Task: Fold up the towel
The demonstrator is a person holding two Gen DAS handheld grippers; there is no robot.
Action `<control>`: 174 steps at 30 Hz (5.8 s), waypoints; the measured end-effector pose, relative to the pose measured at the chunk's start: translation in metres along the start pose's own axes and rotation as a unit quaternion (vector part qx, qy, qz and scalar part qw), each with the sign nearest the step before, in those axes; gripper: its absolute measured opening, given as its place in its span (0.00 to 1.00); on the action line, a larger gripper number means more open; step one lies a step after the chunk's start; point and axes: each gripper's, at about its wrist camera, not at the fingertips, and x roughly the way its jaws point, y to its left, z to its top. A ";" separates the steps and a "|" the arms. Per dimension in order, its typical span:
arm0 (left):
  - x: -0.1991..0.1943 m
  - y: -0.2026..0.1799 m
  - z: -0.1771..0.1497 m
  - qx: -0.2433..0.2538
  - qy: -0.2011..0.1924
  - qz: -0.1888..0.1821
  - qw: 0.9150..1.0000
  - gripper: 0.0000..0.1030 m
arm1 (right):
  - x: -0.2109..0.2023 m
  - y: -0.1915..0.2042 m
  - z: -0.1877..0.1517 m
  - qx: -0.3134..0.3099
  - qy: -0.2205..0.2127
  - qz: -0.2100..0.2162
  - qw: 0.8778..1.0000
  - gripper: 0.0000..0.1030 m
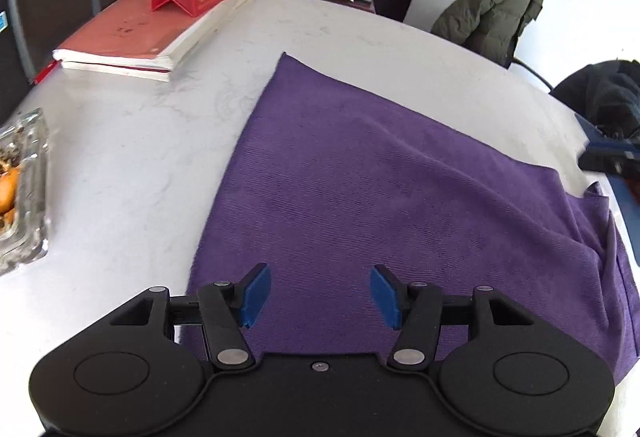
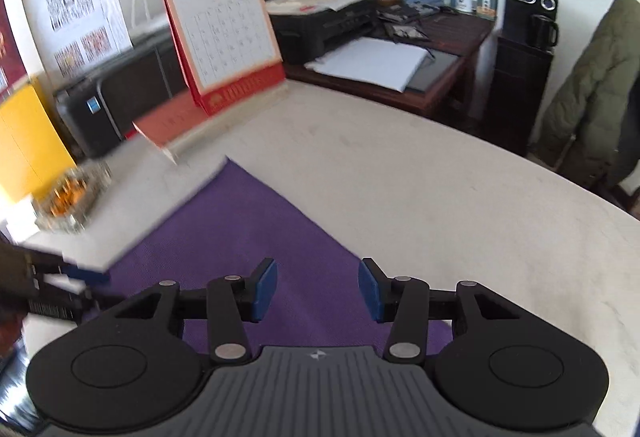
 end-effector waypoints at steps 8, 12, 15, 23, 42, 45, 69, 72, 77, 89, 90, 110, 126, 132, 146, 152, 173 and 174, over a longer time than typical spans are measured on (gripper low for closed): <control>0.012 -0.013 -0.010 0.053 0.030 0.062 0.996 0.64 | -0.030 -0.034 -0.072 0.040 0.033 -0.054 0.997 0.47; 0.011 -0.004 -0.013 0.039 0.048 0.088 0.994 0.76 | -0.045 -0.051 -0.108 0.060 0.050 -0.082 0.994 0.47; 0.008 0.005 -0.013 0.022 0.061 0.097 0.993 0.80 | -0.053 -0.059 -0.129 0.076 0.059 -0.096 0.991 0.47; -0.003 0.003 -0.006 -0.004 0.067 0.146 0.987 0.61 | -0.071 -0.080 -0.178 0.134 0.072 -0.087 0.984 0.47; 0.067 -0.232 0.020 0.195 0.030 0.056 0.979 0.36 | -0.019 -0.163 -0.101 0.034 -0.016 -0.149 0.988 0.41; 0.072 -0.231 0.014 0.178 0.044 0.060 0.981 0.36 | -0.002 -0.166 -0.103 0.024 0.000 -0.152 0.988 0.35; 0.072 -0.228 0.016 0.186 0.055 0.068 0.979 0.52 | -0.061 -0.271 -0.132 0.164 -0.046 -0.227 0.959 0.15; 0.072 -0.229 0.016 0.191 0.054 0.068 0.978 0.52 | -0.078 -0.281 -0.143 0.174 -0.048 -0.259 0.949 0.16; 0.071 -0.225 0.016 0.198 0.049 0.058 0.977 0.52 | -0.121 -0.257 -0.160 0.171 -0.062 -0.243 0.953 0.17; 0.073 -0.217 0.015 0.201 0.036 0.041 0.978 0.53 | -0.088 -0.096 -0.200 0.112 0.033 -0.082 0.990 0.17; 0.073 -0.217 0.015 0.204 0.036 0.042 0.977 0.53 | -0.090 -0.096 -0.202 0.114 0.032 -0.083 0.989 0.18; 0.044 -0.222 0.017 0.214 0.019 -0.002 0.977 0.43 | -0.185 -0.134 -0.239 0.202 0.009 -0.200 0.959 0.21; 0.045 -0.285 -0.060 0.293 0.083 -0.080 0.949 0.45 | -0.045 -0.193 -0.129 0.082 -0.003 -0.138 0.987 0.25; 0.041 -0.283 -0.064 0.299 0.083 -0.070 0.948 0.47 | -0.028 -0.217 -0.129 0.078 0.001 -0.152 0.985 0.25; 0.036 -0.220 -0.003 0.209 0.025 -0.003 0.978 0.47 | -0.054 -0.211 -0.129 0.096 -0.018 -0.148 0.984 0.26; 0.055 -0.148 0.035 0.140 0.015 0.097 0.985 0.45 | -0.067 -0.170 -0.152 0.088 0.007 -0.117 0.989 0.26; 0.019 -0.124 0.015 0.134 0.008 0.085 0.987 0.48 | -0.099 -0.142 -0.178 0.061 0.029 -0.126 0.990 0.39; 0.012 -0.122 0.007 0.131 0.012 0.080 0.988 0.48 | -0.104 -0.138 -0.179 0.060 0.027 -0.123 0.990 0.39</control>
